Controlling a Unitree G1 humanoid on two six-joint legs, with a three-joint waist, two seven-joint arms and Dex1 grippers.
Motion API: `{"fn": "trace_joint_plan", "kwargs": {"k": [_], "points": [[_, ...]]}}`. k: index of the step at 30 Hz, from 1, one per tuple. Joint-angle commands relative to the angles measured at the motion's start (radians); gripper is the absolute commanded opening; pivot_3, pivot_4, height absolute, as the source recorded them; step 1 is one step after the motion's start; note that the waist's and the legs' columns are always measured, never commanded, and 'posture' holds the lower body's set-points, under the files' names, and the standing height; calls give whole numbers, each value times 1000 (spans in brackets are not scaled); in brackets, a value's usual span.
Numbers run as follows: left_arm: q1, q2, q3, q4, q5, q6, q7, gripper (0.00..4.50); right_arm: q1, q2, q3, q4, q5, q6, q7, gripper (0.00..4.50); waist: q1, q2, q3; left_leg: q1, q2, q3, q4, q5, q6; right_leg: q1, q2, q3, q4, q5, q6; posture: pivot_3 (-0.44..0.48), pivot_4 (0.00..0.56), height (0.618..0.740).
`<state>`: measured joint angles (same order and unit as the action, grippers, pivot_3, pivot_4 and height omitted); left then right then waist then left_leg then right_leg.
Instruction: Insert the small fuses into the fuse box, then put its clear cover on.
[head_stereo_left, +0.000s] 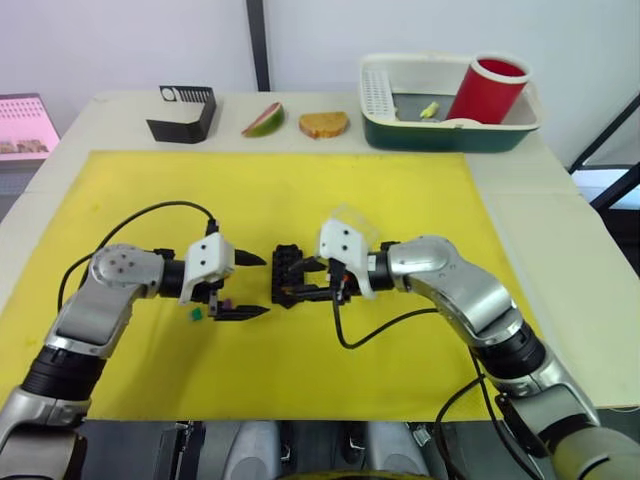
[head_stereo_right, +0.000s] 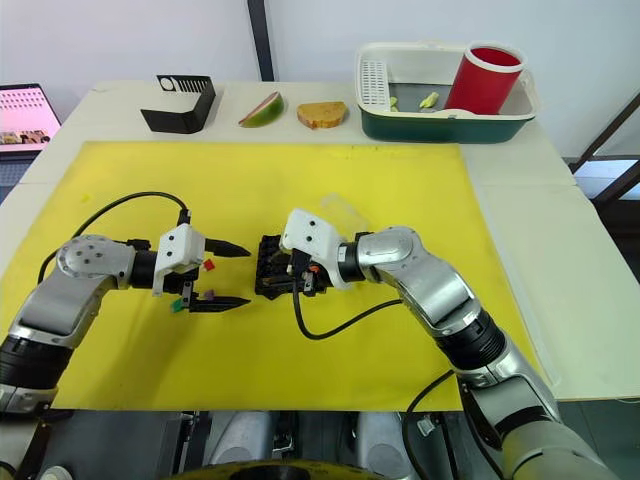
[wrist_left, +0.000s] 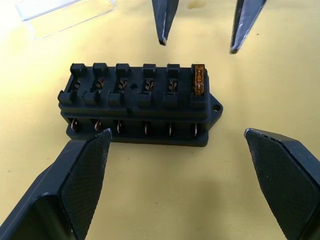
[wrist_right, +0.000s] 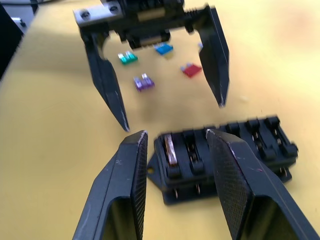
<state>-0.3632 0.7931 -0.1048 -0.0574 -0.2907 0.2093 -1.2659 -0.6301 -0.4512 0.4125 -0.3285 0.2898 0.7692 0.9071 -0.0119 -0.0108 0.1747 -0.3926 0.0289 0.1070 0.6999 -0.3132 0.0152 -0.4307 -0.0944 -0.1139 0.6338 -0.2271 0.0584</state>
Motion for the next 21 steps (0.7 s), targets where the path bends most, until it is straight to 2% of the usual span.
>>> {"fn": "trace_joint_plan", "kwargs": {"k": [1, 3, 5, 21], "points": [[-17, 10, 11, -3, 2, -12, -5, 4500, -15, 17, -11, -11, 14, -10, -4, 1744, 0, 0, 0, 0, 0, 0, 0, 0, 0, 0, 0, 0, 0, 0, 0, 0, 150, 740], [-17, 12, 12, 0, 5, -15, -6, 4500, -13, 30, -6, 1, 11, -18, -8, 1139, 0, 0, 0, 0, 0, 0, 0, 0, 0, 0, 0, 0, 0, 0, 0, 0, 150, 740], [-17, 13, 13, 2, 6, -16, -6, 4500, -10, 36, 4, 16, 0, -33, -9, 83, 0, 0, 0, 0, 0, 0, 0, 0, 0, 0, 0, 0, 0, 0, 0, 0, 150, 740], [-10, 16, 18, -10, 6, -11, 1, 4500, 28, 9, 86, 106, -92, -118, 9, 29, -1, 0, 0, 0, 0, 0, 0, 0, 0, 0, 0, 0, 0, 0, 0, 0, 150, 740]]}}
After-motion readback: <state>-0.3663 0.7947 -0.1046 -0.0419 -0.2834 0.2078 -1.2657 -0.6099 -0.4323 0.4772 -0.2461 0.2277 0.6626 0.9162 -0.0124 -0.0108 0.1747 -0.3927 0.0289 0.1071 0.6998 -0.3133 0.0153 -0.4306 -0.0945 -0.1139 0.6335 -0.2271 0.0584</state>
